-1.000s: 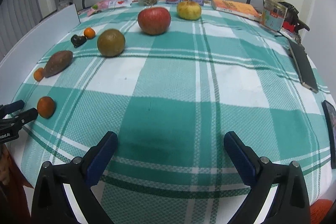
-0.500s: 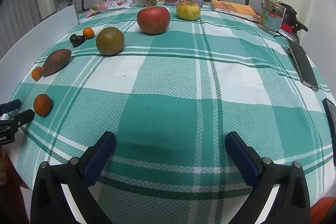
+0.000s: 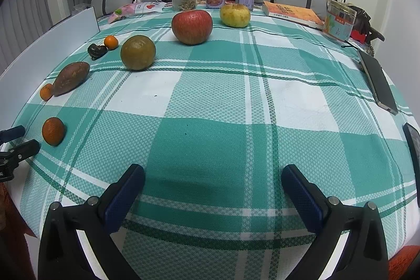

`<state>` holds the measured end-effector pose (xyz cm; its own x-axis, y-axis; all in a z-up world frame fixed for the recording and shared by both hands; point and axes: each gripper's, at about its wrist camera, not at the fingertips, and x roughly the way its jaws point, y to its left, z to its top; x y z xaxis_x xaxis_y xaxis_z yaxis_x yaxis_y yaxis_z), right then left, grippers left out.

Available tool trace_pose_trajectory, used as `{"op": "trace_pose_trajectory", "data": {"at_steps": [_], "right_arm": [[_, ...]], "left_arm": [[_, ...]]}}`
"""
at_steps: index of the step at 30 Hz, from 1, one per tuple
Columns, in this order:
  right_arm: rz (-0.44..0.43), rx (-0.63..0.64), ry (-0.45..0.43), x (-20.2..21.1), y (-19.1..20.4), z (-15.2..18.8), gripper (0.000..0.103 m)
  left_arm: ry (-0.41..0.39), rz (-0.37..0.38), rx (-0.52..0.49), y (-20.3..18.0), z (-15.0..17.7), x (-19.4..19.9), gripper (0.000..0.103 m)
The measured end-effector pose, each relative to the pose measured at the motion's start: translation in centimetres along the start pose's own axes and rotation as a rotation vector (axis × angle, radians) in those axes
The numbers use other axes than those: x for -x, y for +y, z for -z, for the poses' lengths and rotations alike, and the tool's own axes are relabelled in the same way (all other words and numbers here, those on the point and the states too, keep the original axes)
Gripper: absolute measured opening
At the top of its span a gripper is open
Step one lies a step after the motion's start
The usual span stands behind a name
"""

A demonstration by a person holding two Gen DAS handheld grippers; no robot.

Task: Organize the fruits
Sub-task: 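Move both empty tools back over the fruit on the cloth, then grasp the orange tangerine with the left tool, then grasp the second sweet potato with the right tool while the left tool holds the tangerine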

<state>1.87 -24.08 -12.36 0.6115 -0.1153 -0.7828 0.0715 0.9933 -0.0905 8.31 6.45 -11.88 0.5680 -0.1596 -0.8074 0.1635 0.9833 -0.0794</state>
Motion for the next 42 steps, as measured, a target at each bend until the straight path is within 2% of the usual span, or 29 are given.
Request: {"op": "trace_pose_trajectory", "data": {"at_steps": [2,4,8,10,11,12,16,17,18,21,24,27,30,31,33,35,38,40,41,42], "right_arm": [[0.000,0.000,-0.002,0.0,0.0,0.0,0.103],[0.000,0.001,-0.005,0.0,0.0,0.0,0.103],[-0.002,0.003,-0.008,0.0,0.0,0.0,0.103],[-0.001,0.003,-0.007,0.0,0.0,0.0,0.103],[-0.001,0.003,-0.007,0.0,0.0,0.0,0.103],[-0.001,0.003,-0.008,0.0,0.0,0.1,0.103],[-0.001,0.004,-0.008,0.0,0.0,0.1,0.103],[-0.001,0.004,-0.008,0.0,0.0,0.1,0.103],[-0.001,0.004,-0.009,0.0,0.0,0.1,0.103],[-0.010,0.011,0.009,0.0,0.0,-0.1,0.103],[-0.046,0.007,0.092,-0.1,-0.1,-1.4,0.102],[-0.208,-0.002,0.067,0.8,1.5,-4.7,0.101],[-0.381,0.186,0.081,0.6,7.0,-9.9,0.101],[-0.427,0.293,0.101,0.2,9.9,-12.0,0.101],[-0.465,0.456,0.141,-1.0,14.4,-14.3,0.097],[-0.456,0.645,0.204,-2.8,19.3,-15.6,0.089],[-0.414,0.912,0.305,-5.7,24.7,-15.1,0.078],[-0.378,1.015,0.351,-7.0,26.2,-13.8,0.057],[-0.315,1.058,0.376,-7.8,26.9,-13.4,0.054],[-0.265,1.067,0.415,-8.5,27.1,-13.3,0.046]], "left_arm": [[-0.008,0.042,0.052,1.3,-0.9,0.4,0.094],[-0.023,0.036,0.069,2.3,-2.4,0.4,0.093],[0.031,0.037,0.050,3.8,-5.2,-1.3,0.091],[0.042,0.008,-0.009,3.6,-6.0,-2.3,0.081],[0.054,0.006,-0.031,3.5,-6.3,-2.9,0.069],[0.065,0.015,-0.040,3.5,-6.5,-3.4,0.063],[0.058,0.005,-0.065,3.4,-7.0,-4.6,0.060],[0.048,0.015,-0.061,3.5,-7.1,-4.6,0.053],[0.036,0.027,-0.056,3.6,-7.1,-4.5,0.029],[0.028,0.070,-0.016,4.3,-6.8,-3.9,0.028],[0.050,0.079,-0.002,4.5,-5.6,-3.0,0.028],[0.063,0.088,0.014,4.9,-4.1,-1.7,0.028],[0.063,0.093,0.043,5.3,-2.8,-0.6,0.028],[0.059,0.093,0.051,5.4,-2.5,-0.4,0.028],[0.052,0.091,0.066,5.6,-2.0,-0.2,0.028],[0.044,0.090,0.081,5.8,-1.6,0.1,0.028],[0.039,0.099,0.087,6.1,-1.3,0.3,0.028],[0.036,0.102,0.081,6.1,-1.2,0.3,0.028],[0.034,0.105,0.081,6.2,-1.2,0.2,0.029],[0.033,0.110,0.083,6.2,-1.3,0.2,0.029]]}}
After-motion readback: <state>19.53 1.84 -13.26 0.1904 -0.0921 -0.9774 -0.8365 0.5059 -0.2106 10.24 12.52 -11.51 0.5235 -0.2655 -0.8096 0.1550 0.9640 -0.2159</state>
